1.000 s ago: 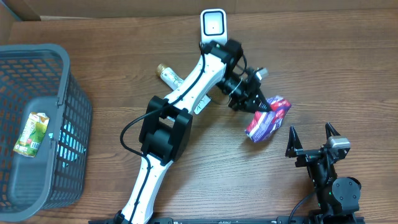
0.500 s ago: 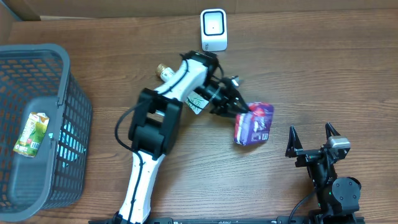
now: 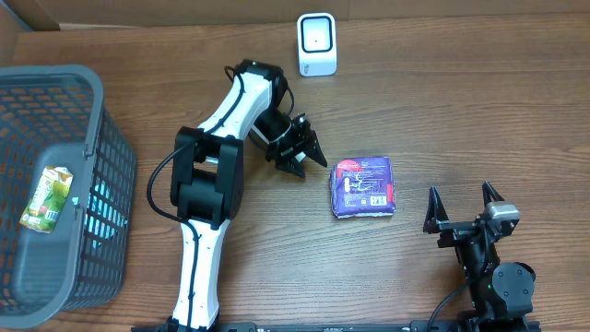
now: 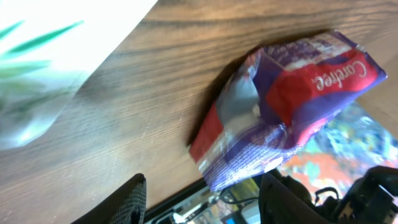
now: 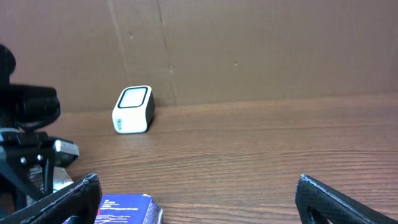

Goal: Scan the item barcode
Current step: 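Carry the pink pad pack with the left gripper and set it on the table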

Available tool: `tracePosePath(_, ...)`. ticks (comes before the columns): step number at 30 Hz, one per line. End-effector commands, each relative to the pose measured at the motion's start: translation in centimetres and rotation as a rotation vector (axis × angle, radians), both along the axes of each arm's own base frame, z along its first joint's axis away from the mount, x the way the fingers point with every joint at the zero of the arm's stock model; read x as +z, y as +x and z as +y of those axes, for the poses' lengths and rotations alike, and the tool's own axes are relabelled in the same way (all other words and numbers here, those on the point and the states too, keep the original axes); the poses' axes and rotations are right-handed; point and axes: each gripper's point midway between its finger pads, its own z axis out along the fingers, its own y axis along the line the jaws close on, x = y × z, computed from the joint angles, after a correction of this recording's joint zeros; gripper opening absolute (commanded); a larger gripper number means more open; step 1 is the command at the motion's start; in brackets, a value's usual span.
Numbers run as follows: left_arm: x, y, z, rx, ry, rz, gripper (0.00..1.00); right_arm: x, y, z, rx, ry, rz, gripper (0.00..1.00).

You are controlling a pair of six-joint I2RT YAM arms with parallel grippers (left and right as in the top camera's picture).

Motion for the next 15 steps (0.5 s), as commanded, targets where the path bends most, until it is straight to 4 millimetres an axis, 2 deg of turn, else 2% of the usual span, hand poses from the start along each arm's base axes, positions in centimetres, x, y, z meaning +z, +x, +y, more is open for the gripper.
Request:
tracePosePath(1, 4.5, 1.6, -0.1, -0.051, 0.06, -0.162, 0.51, -0.2, 0.0, 0.2, 0.009, 0.008, -0.003, 1.0)
tracePosePath(5, 9.9, 2.9, -0.3, -0.086, 0.094, -0.351, 0.56, -0.2, 0.0, 0.2, 0.009, 0.008, -0.003, 1.0)
tracePosePath(6, 11.6, 3.3, -0.2, -0.084, 0.111, -0.407, 0.61, -0.2, 0.0, 0.2, 0.009, 0.008, -0.003, 1.0)
tracePosePath(9, 17.2, 4.3, 1.1, -0.057, 0.181, -0.608, 0.88, -0.2, 0.0, 0.2, 0.009, 0.008, -0.003, 1.0)
tracePosePath(10, 19.3, 4.6, 1.8, -0.04, 0.21, -0.683, 0.96, -0.2, 0.0, 0.2, 0.009, 0.008, -0.003, 1.0)
tracePosePath(11, 21.1, 4.7, 2.5, -0.026, 0.233, -0.746, 1.0, -0.2, 0.0, 0.2, 0.009, 0.008, -0.003, 1.0)
tracePosePath(13, 25.2, 4.9, 4.4, 0.022, 0.29, -0.888, 1.0, -0.2, 0.0, 0.2, 0.009, 0.008, -0.003, 1.0)
tracePosePath(15, 29.8, 4.6, 7.8, 0.154, 0.394, -1.015, 1.0, -0.2, 0.0, 0.2, 0.009, 0.008, -0.003, 1.0)
